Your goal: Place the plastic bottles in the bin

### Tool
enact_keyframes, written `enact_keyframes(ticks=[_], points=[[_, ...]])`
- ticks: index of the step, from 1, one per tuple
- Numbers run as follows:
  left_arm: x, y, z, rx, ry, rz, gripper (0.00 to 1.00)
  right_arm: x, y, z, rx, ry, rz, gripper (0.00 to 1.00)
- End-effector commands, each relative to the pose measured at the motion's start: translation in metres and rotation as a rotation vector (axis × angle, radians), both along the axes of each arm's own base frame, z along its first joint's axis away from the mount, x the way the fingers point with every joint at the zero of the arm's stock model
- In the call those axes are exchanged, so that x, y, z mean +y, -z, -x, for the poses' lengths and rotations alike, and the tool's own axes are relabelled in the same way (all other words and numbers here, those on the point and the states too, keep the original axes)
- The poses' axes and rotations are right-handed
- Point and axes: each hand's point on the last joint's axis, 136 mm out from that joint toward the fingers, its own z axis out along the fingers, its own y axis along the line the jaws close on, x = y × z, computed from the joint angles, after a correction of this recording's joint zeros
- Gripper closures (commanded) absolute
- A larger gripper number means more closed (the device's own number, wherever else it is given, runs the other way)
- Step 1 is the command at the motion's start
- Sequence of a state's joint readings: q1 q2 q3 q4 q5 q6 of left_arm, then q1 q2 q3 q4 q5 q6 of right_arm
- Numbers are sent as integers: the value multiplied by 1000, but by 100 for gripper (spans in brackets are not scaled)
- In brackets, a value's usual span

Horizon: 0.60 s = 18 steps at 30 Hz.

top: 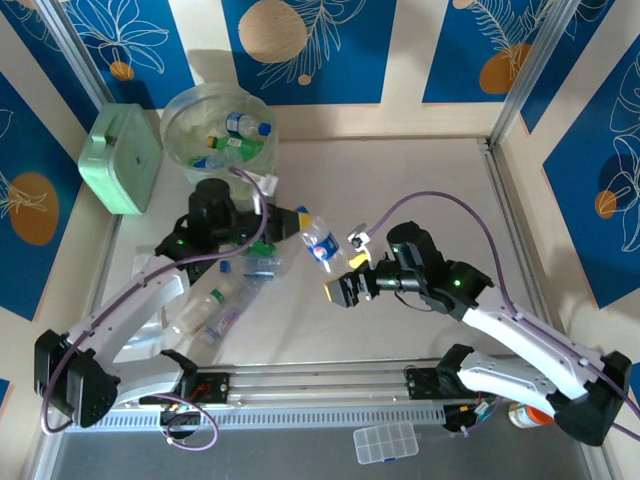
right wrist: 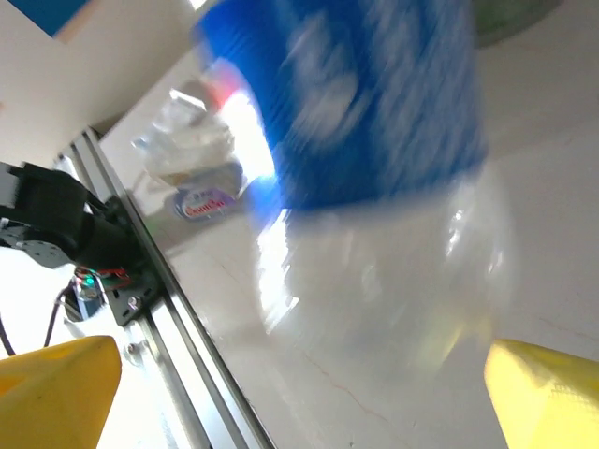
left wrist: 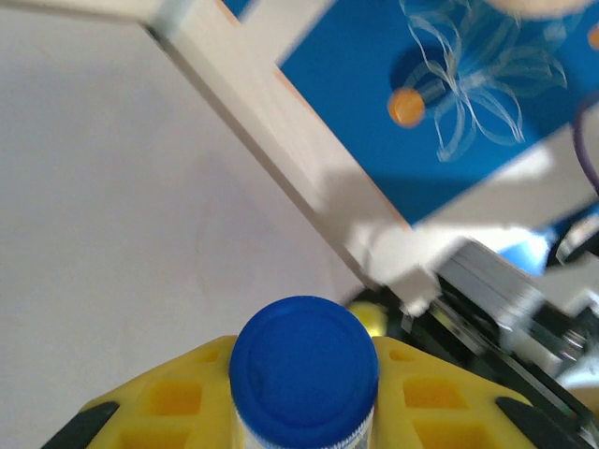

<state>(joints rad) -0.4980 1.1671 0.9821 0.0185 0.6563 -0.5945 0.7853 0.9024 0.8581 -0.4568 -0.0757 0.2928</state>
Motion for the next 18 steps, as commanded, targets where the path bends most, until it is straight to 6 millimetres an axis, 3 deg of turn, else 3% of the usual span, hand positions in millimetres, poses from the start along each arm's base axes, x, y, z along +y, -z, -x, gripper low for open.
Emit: enact_keyframes(ticks=[1, 4, 10, 14, 18], points=[[33, -50, -30, -84, -168, 93, 100, -6, -34, 6, -80, -8, -71, 0], [51, -86, -51, -122, -227, 175, 100, -14, -40, 4, -108, 19, -69, 0], [105, -130, -98, -190, -469, 242, 100, -24, -45, 0, -127, 62, -70, 0], [168, -130, -136, -117, -766, 251, 100, -25, -42, 0, -113, 69, -60, 0], [210, -118, -158, -2, -978, 71, 100, -25, -38, -1, -107, 71, -44, 0]])
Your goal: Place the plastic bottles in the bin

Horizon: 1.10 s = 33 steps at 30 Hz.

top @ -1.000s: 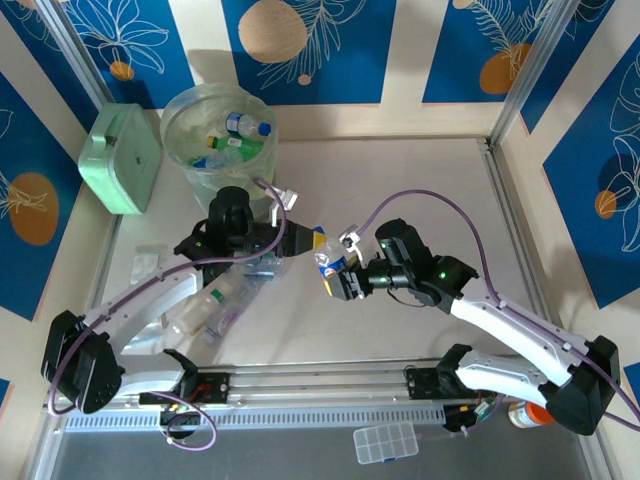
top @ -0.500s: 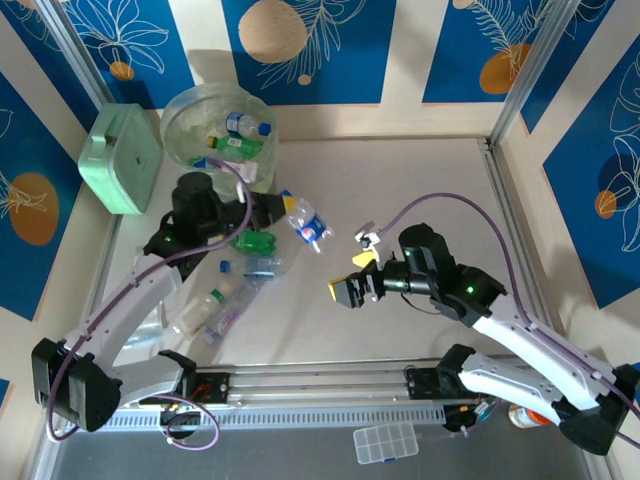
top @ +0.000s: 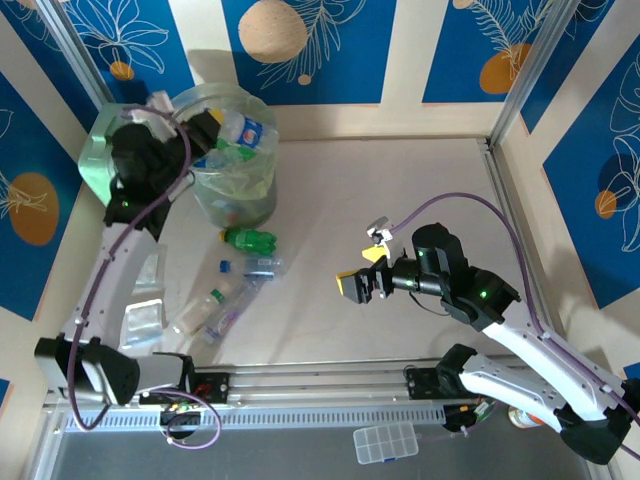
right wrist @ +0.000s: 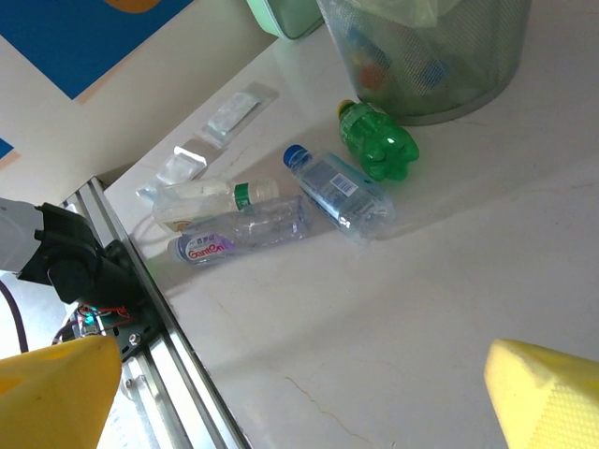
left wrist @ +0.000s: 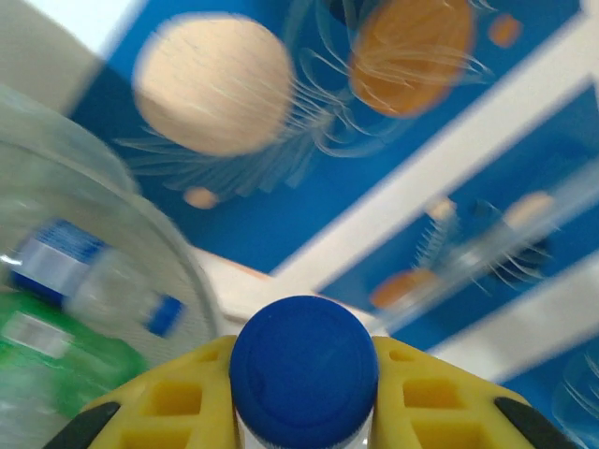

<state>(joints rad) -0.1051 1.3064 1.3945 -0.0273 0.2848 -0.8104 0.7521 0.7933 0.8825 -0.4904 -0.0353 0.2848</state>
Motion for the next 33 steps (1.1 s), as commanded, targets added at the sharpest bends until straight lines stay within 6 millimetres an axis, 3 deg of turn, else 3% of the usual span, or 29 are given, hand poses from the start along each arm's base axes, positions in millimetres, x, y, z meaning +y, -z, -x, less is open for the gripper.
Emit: enact_keyframes(ticks=[1, 3, 9, 12, 22, 24, 26, 29, 33], points=[[44, 12, -13, 168, -227, -68, 100, -4, -4, -1, -11, 9, 15, 1], [54, 19, -21, 245, -274, -78, 100, -3, -2, -3, -9, 11, 28, 1], [58, 55, -47, 457, -241, -32, 100, 3, 1, -9, -2, 1, 47, 1], [68, 67, -48, 559, -277, -94, 100, 5, 3, -11, 8, 0, 57, 1], [67, 118, -58, 766, -245, -115, 100, 5, 16, -19, 32, 31, 95, 1], [70, 123, -60, 783, -257, -120, 88, 4, 15, -19, 29, 34, 96, 1], [75, 125, -62, 791, -276, -122, 69, 4, 14, -19, 28, 32, 90, 1], [77, 119, -65, 775, -284, -112, 48, 4, 11, -18, 24, 31, 89, 1], [84, 101, -65, 732, -319, -117, 36, 3, 9, -17, 18, 32, 83, 1]])
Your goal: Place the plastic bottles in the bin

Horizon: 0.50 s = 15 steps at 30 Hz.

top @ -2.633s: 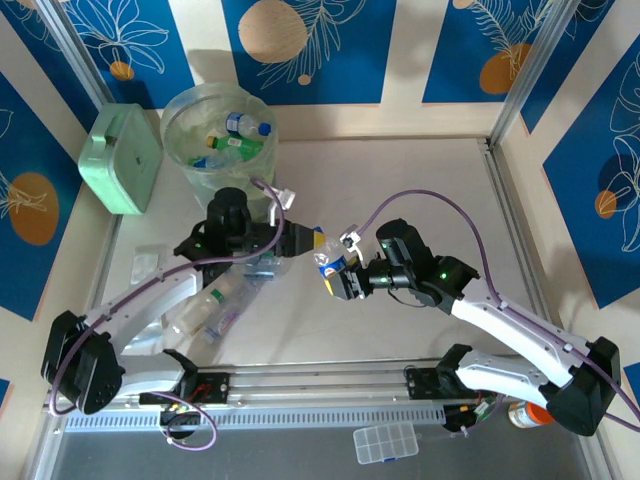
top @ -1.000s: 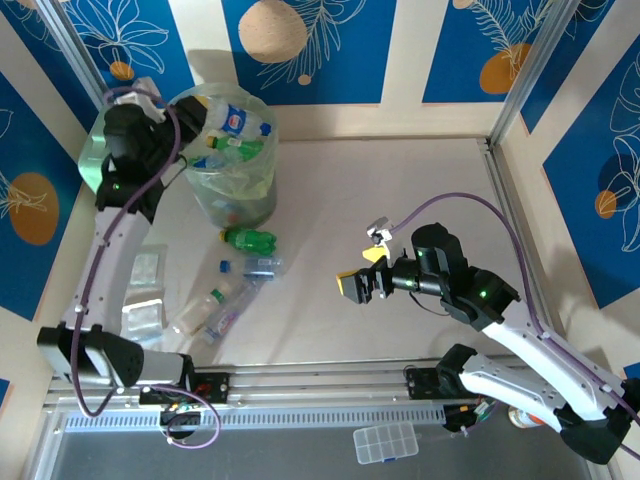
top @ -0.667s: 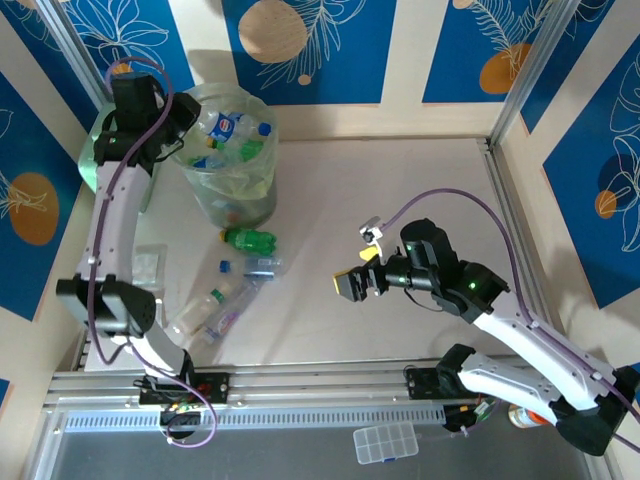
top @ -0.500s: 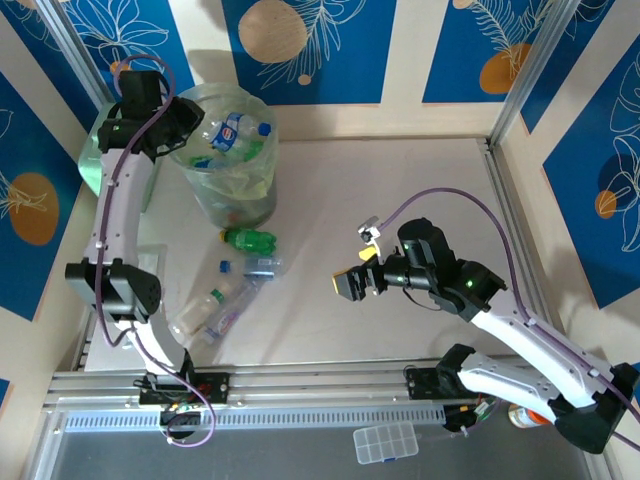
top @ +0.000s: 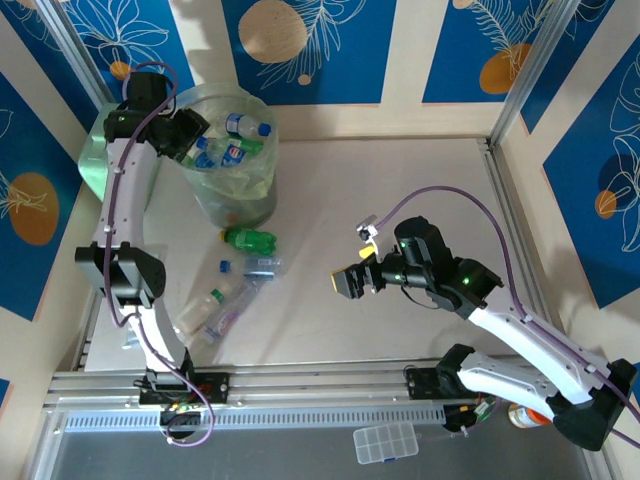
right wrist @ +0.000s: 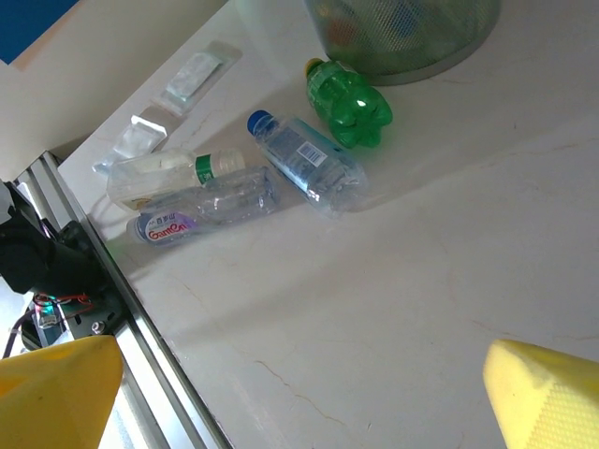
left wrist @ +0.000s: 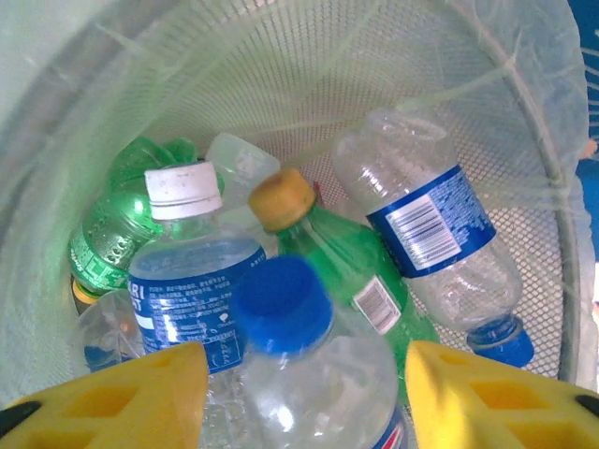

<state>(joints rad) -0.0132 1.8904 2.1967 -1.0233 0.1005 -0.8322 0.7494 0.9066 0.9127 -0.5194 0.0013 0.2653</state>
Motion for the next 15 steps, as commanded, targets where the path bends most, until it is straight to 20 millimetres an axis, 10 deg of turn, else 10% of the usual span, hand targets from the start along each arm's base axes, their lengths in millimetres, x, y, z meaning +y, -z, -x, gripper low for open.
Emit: enact_keyframes(ticks=[1, 8, 15], points=[[17, -29, 5, -56, -42, -47, 34, -3, -16, 0, -39, 5, -17, 1], [18, -58, 12, -148, -19, -88, 39, -4, -20, 1, -46, 7, -23, 1], [-32, -43, 6, -200, 156, -19, 62, 3, -22, 1, -33, -7, -41, 1]])
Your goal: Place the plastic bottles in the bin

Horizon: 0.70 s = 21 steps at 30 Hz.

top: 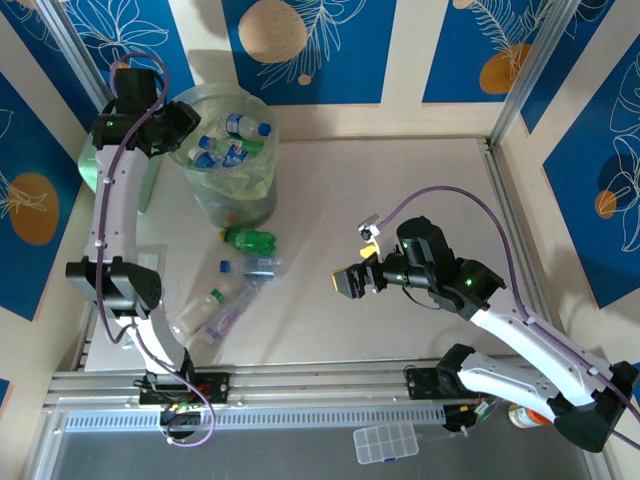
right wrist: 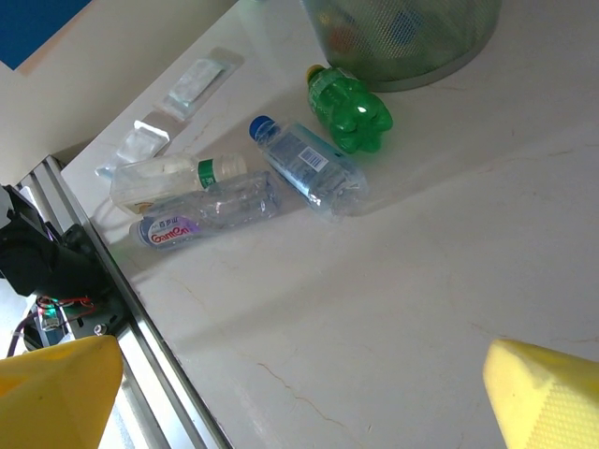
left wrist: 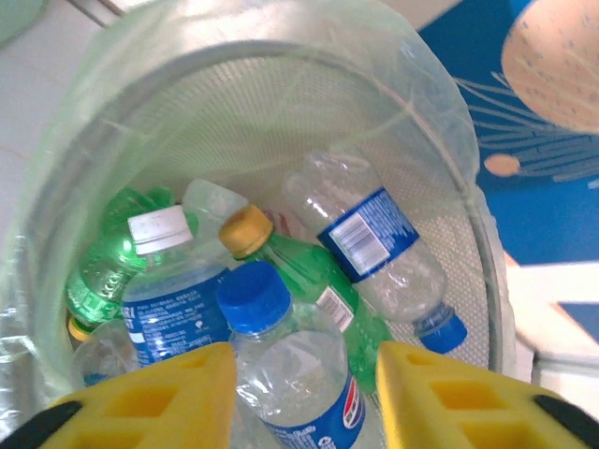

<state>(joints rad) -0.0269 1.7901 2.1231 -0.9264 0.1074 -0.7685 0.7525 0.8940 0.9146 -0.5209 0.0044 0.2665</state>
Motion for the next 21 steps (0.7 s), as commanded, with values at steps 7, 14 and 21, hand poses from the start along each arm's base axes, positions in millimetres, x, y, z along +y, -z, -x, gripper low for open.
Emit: enact_keyframes(ticks=[7, 14, 21], points=[[-45, 44, -18, 38, 143, 87, 68, 8, -19, 2, -25, -13, -25, 1], [-45, 79, -28, 105, 117, 95, 68, 11, -14, 7, -14, -29, -9, 1], [-49, 42, -23, 20, 158, 72, 66, 9, -21, 10, -36, -38, -3, 2]])
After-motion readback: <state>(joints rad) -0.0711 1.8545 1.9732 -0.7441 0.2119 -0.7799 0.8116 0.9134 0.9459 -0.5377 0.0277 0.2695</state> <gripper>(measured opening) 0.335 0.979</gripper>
